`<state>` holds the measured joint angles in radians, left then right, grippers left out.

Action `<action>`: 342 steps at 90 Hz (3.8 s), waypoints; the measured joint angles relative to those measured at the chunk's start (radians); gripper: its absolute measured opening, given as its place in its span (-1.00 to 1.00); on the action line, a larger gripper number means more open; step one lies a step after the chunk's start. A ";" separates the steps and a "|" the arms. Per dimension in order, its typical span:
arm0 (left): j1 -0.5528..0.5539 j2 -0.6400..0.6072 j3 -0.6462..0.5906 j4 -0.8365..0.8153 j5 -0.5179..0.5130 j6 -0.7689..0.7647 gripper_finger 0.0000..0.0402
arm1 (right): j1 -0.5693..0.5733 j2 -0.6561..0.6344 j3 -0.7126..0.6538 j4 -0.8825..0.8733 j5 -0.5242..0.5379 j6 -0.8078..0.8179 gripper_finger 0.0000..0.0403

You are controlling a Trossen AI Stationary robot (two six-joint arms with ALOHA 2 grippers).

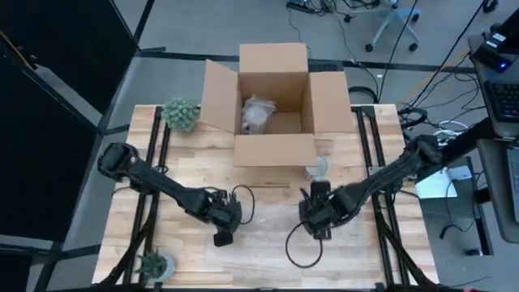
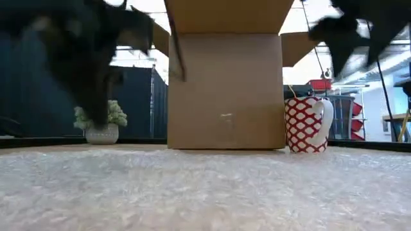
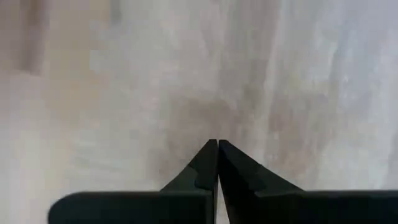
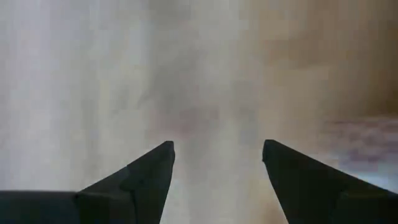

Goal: Wrap mug
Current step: Adjust the bubble wrap, then put the red mug on the bubble wrap, then wrap the red mug with the bubble wrap

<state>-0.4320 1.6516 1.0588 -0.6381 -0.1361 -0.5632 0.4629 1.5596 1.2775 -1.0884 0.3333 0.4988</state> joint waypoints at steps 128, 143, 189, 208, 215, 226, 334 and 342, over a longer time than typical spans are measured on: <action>-0.040 -0.052 -0.005 -0.030 -0.174 0.026 -1.00 | -0.147 -0.058 -0.075 0.187 -0.126 0.005 -0.97; -0.061 -0.061 0.018 -0.059 -0.151 0.027 -1.00 | 0.011 -0.052 -0.052 0.451 -0.135 -0.062 -0.97; -0.141 -0.120 0.060 -0.135 -0.098 -0.086 -1.00 | 0.066 0.306 0.230 0.340 -0.233 -0.181 -0.98; -0.159 -0.124 0.060 -0.140 -0.081 -0.087 -1.00 | 0.027 0.444 0.392 0.174 -0.258 -0.205 -0.98; -0.158 -0.124 0.060 -0.139 -0.081 -0.089 -1.00 | 0.016 0.465 0.401 0.173 -0.284 -0.208 -0.96; -0.158 -0.124 0.060 -0.139 -0.073 -0.109 -1.00 | 0.005 0.468 0.399 0.171 -0.325 -0.216 -0.88; -0.152 -0.123 0.059 -0.121 -0.084 -0.112 -1.00 | 0.189 0.337 0.558 -0.428 -0.124 0.355 -0.06; -0.152 -0.123 0.059 -0.105 -0.113 -0.112 -1.00 | 0.235 0.329 0.504 -0.483 -0.049 0.544 -0.06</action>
<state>-0.5838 1.5284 1.1179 -0.7428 -0.2490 -0.6752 0.6981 1.8886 1.7813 -1.5718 0.2846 1.0425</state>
